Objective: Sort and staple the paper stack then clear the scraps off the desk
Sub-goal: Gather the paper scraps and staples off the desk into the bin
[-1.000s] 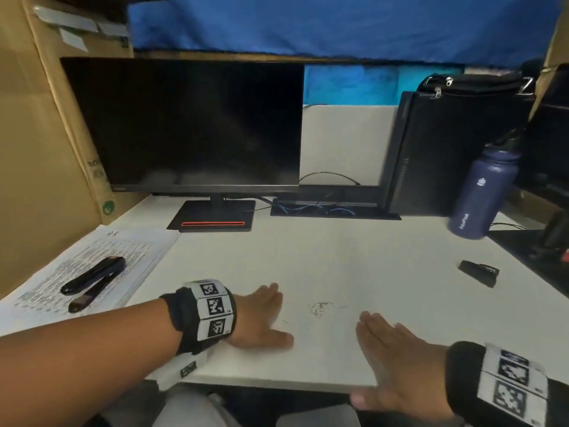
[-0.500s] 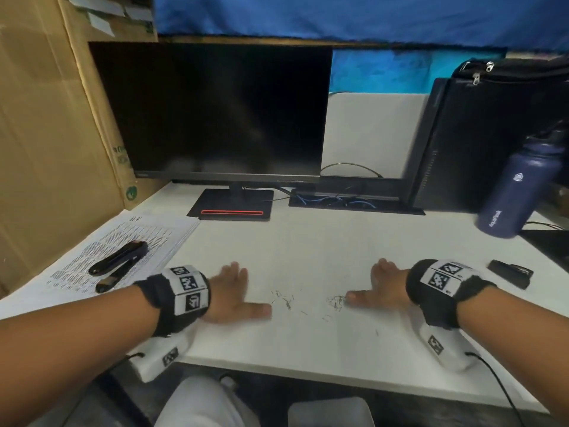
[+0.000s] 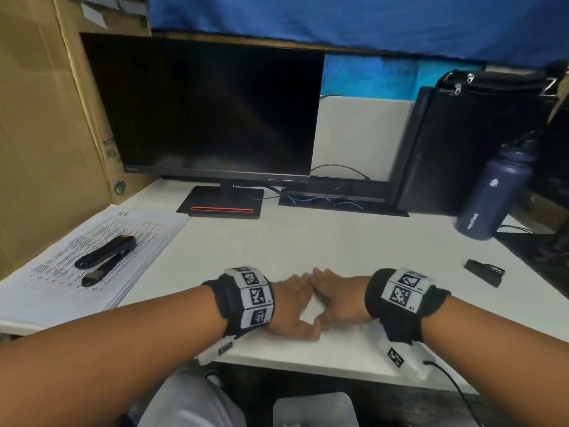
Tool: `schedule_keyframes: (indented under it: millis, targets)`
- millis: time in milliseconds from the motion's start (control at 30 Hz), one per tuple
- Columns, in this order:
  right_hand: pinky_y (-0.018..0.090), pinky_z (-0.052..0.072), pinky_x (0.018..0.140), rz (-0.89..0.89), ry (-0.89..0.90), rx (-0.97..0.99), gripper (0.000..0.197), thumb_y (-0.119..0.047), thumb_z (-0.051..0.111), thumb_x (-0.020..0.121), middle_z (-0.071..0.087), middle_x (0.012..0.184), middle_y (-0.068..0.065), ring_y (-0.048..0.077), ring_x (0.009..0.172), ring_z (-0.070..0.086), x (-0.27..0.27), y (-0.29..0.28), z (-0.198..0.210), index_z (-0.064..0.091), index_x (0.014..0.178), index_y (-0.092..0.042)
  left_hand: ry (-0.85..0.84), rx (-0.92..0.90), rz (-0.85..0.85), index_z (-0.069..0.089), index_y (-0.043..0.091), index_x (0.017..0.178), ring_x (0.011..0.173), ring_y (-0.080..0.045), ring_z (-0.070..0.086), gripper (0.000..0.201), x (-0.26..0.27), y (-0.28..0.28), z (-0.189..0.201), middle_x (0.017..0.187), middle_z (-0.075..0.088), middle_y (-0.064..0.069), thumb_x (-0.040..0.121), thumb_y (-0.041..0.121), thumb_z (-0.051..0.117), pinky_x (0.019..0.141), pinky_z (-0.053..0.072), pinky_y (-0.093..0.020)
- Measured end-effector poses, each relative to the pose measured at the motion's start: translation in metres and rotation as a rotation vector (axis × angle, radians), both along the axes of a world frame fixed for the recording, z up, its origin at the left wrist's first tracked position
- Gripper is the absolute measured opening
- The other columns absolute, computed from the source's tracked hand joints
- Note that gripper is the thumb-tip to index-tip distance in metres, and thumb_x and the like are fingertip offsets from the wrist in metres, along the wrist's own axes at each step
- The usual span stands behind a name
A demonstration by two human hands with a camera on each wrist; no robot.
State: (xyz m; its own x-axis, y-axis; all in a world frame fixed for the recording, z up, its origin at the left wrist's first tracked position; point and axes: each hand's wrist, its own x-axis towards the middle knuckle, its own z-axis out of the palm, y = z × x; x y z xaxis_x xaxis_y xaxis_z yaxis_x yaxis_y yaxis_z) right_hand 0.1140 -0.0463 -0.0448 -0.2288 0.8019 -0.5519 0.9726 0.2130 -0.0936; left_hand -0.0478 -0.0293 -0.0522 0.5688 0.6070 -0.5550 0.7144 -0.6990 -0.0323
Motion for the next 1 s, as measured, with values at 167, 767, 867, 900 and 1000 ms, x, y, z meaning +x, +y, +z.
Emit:
schedule_keyframes:
  millis: [167,767,867,900,1000]
  targets:
    - [0.038,0.015,0.122,0.085,-0.045,-0.048,0.097,-0.064,0.049,0.09,-0.017,0.162,-0.016,0.009,0.151,0.004,0.026,-0.033,-0.009,-0.013,0.155,-0.029,-0.008,0.022,-0.147,-0.009,0.01,0.158,0.155,-0.022,-0.005,0.09,-0.018,-0.011,0.002,0.166,-0.016,-0.004,0.098,0.064,0.033,0.125,0.011,-0.047]
    - [0.032,0.051,0.079,-0.171,-0.011,0.121,0.019,-0.012,0.041,0.093,0.048,0.113,0.008,0.025,0.095,0.06,0.018,-0.038,0.0,0.059,0.099,-0.012,-0.269,-0.011,0.212,0.047,0.018,0.127,0.125,-0.024,0.039,0.039,-0.032,-0.029,0.005,0.139,0.034,-0.001,0.09,0.01,0.045,0.103,0.045,-0.045]
    - [0.026,0.048,0.07,-0.222,-0.123,0.168,0.021,-0.016,0.047,0.095,0.047,0.122,0.01,0.02,0.093,0.055,0.029,-0.033,0.013,0.061,0.11,-0.01,-0.272,0.044,0.313,0.048,0.02,0.111,0.116,-0.024,0.039,0.027,-0.039,-0.02,0.01,0.125,0.034,-0.003,0.088,0.007,0.043,0.097,0.047,-0.043]
    - [0.026,0.048,0.069,-0.235,-0.11,0.166,0.023,-0.026,0.052,0.094,0.046,0.123,0.008,0.02,0.092,0.057,0.031,-0.032,0.014,0.063,0.109,-0.012,-0.23,0.054,0.337,0.046,0.018,0.105,0.113,-0.024,0.041,0.019,-0.039,-0.018,0.011,0.122,0.035,-0.004,0.089,0.008,0.043,0.095,0.048,-0.042]
    - [0.031,0.052,0.074,-0.247,-0.021,0.163,0.039,-0.05,0.058,0.087,0.044,0.118,0.003,0.02,0.089,0.061,0.021,-0.032,0.007,0.065,0.104,-0.016,-0.198,0.046,0.33,0.043,0.021,0.091,0.104,-0.027,0.05,0.009,-0.033,-0.014,0.006,0.119,0.038,-0.007,0.092,0.012,0.043,0.085,0.049,-0.037]
